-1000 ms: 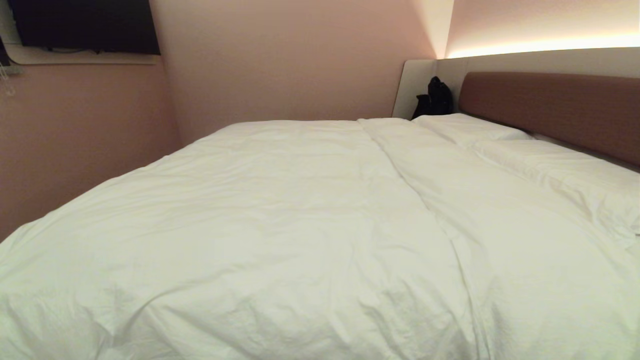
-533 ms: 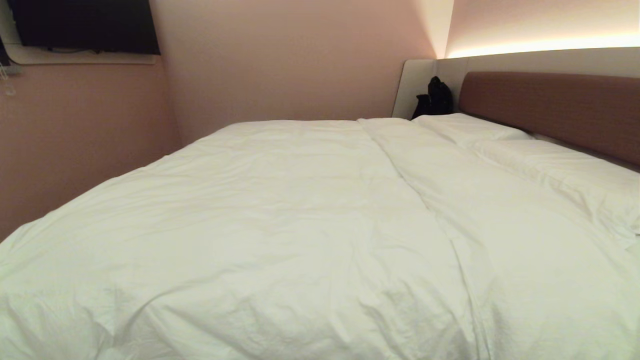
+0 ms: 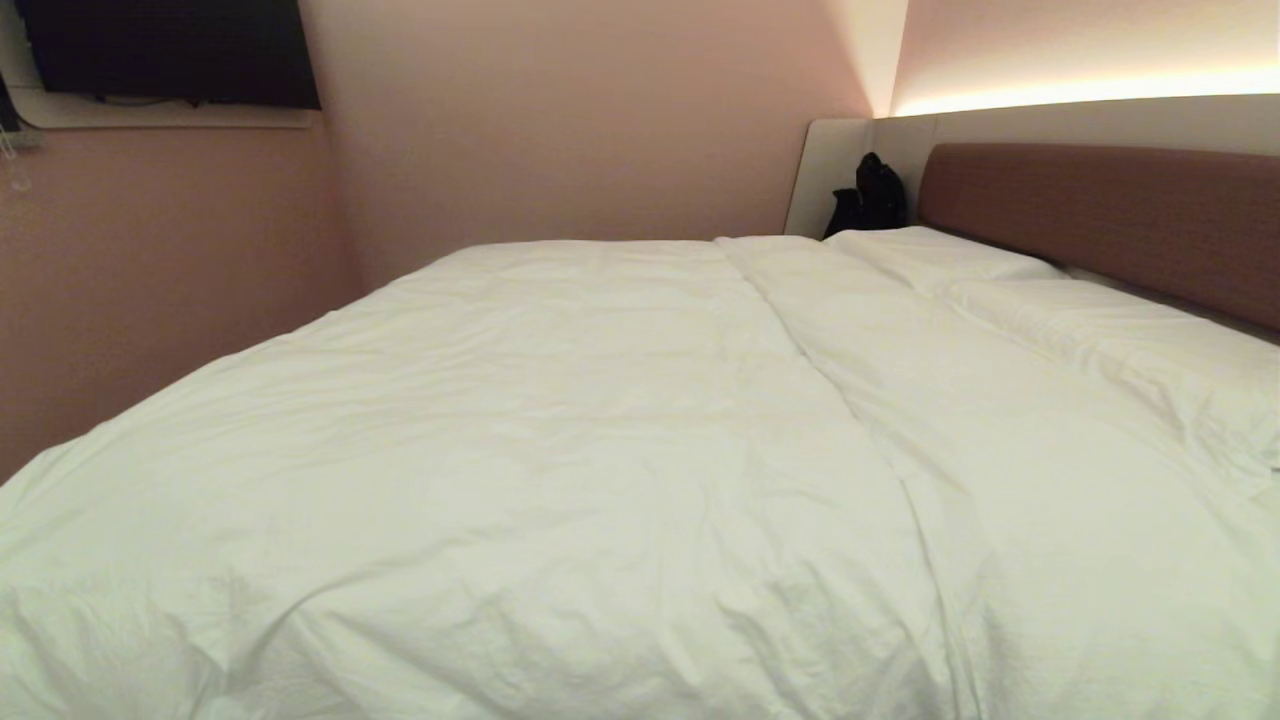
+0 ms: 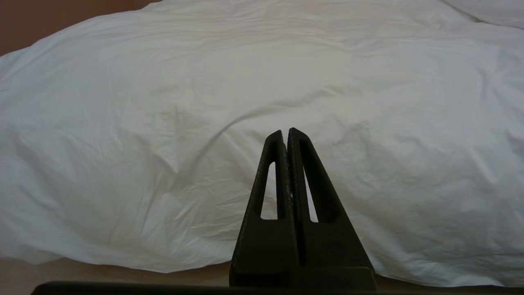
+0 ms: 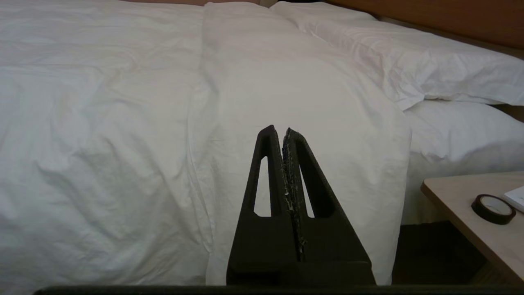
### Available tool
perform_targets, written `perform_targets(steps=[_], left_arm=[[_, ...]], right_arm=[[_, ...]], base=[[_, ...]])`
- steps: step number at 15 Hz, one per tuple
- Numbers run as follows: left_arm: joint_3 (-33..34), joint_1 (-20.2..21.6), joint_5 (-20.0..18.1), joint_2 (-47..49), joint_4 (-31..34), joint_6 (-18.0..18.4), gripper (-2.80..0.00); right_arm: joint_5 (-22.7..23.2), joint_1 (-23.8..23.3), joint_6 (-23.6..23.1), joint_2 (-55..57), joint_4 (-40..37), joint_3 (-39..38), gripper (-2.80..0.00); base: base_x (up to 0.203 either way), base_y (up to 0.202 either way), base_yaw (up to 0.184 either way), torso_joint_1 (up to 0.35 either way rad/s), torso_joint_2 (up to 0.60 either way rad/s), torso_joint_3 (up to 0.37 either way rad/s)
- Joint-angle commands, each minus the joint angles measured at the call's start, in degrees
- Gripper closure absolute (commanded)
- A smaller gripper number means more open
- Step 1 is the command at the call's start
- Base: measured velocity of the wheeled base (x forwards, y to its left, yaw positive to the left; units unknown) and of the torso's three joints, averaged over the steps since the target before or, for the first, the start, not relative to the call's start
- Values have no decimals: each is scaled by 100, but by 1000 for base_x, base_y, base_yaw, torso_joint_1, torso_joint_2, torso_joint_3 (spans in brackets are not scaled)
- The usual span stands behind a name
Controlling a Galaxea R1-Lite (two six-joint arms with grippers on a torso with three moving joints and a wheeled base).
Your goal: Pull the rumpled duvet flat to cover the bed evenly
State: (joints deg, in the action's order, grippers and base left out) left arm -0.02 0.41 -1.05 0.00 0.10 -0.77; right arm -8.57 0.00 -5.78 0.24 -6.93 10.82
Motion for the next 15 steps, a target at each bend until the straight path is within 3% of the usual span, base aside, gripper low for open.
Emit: perform_targets(steps=[1,5,15], left_arm=[[2,2,-1,0,-1,-2,0],[-1,2,-1,0,-1,-2,0],[2,2,-1,0,-1,-2,0]], right_arm=[[13,0,-100,-7,280,-152,0],[32,1,-252,-7,289,-483,0],[752,0,-284,-7,289,-775,0]], base=[[0,0,0,0,0,0],[0,0,0,0,0,0],[0,0,0,0,0,0]])
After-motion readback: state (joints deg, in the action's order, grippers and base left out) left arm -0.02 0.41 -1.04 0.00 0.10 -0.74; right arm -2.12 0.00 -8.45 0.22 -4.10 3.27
